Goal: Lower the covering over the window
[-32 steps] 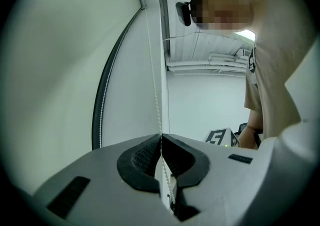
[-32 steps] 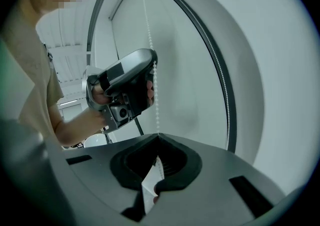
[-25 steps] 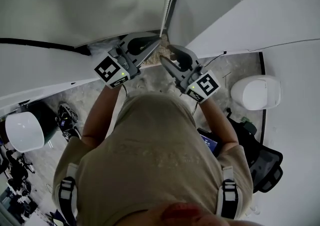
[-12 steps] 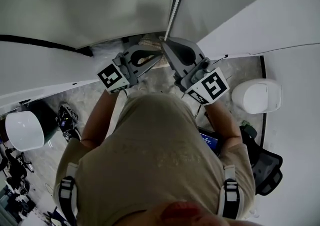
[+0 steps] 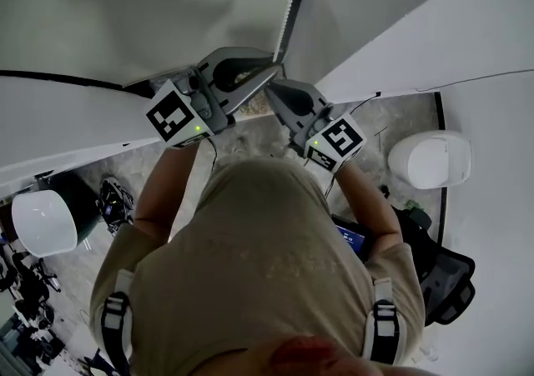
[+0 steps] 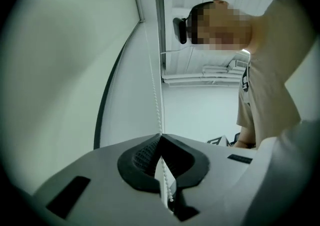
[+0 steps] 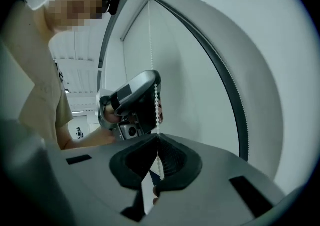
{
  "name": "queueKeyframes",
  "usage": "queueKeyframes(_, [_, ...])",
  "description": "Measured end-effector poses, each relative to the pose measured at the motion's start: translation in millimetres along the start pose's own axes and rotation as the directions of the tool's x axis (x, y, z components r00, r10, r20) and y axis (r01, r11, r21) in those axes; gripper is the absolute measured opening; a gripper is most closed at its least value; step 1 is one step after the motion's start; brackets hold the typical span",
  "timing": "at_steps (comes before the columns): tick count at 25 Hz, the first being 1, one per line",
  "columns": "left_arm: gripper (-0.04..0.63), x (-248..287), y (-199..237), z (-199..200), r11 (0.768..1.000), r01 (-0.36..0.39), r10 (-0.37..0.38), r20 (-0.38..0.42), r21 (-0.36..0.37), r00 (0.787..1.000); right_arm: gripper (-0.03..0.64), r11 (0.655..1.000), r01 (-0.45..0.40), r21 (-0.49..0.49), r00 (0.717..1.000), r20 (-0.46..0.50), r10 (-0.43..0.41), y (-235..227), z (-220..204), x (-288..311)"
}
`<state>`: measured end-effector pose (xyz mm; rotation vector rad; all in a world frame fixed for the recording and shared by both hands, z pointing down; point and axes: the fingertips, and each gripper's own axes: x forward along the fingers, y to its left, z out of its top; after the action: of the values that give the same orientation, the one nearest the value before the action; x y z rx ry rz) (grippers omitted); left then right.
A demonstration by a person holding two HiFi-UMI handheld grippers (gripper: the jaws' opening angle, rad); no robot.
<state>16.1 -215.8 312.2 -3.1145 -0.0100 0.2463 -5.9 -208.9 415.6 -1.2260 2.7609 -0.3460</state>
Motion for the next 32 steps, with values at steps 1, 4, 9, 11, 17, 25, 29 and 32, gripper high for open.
queueKeyframes(1, [0.017, 0, 1, 0, 1.0, -0.007, 0.007, 0.004, 0.004, 1.0, 0.013, 1.0, 0.005, -0.006, 1.0, 0.002, -0.005, -1, 0, -2])
queueKeyframes(4, [0.015, -9, 3, -3, 0.999, -0.032, 0.033, -0.018, 0.032, 0.999, 0.03, 0.999, 0.034, -0.041, 0.997, 0.075, -0.03, -2, 19, -12])
queueKeyframes(9, [0.015, -12, -15, -72, 0.998, 0.019, -0.029, -0.159, -0.063, 0.987, 0.126, 0.996, 0.069, -0.054, 0.971, 0.232, -0.055, -6, 84, -29])
queueKeyframes(11, [0.015, -13, -26, -87, 0.993, 0.027, -0.043, -0.135, -0.118, 0.99, 0.119, 0.993, 0.063, -0.103, 0.978, 0.204, -0.041, -2, 84, -22])
queueKeyframes(17, [0.015, -17, -26, -83, 0.995, 0.036, -0.051, -0.156, -0.096, 0.986, 0.02, 0.99, 0.021, -0.141, 0.981, 0.196, 0.007, 13, 85, -9])
queueKeyframes(25, [0.015, -16, -28, -92, 0.989, 0.077, -0.096, -0.151, -0.13, 0.984, 0.016, 0.988, 0.042, -0.149, 0.986, 0.165, -0.017, 9, 83, -2])
queueKeyframes(29, [0.017, -29, -29, -85, 0.977, 0.097, -0.12, -0.113, -0.189, 0.986, 0.009, 0.989, 0.085, -0.118, 0.991, 0.116, -0.072, -9, 59, -10])
queueKeyframes(32, [0.096, -45, -2, -52, 0.978, 0.067, -0.069, -0.002, -0.197, 0.998, 0.009, 0.993, 0.107, -0.057, 0.994, -0.01, -0.108, -31, 7, -16])
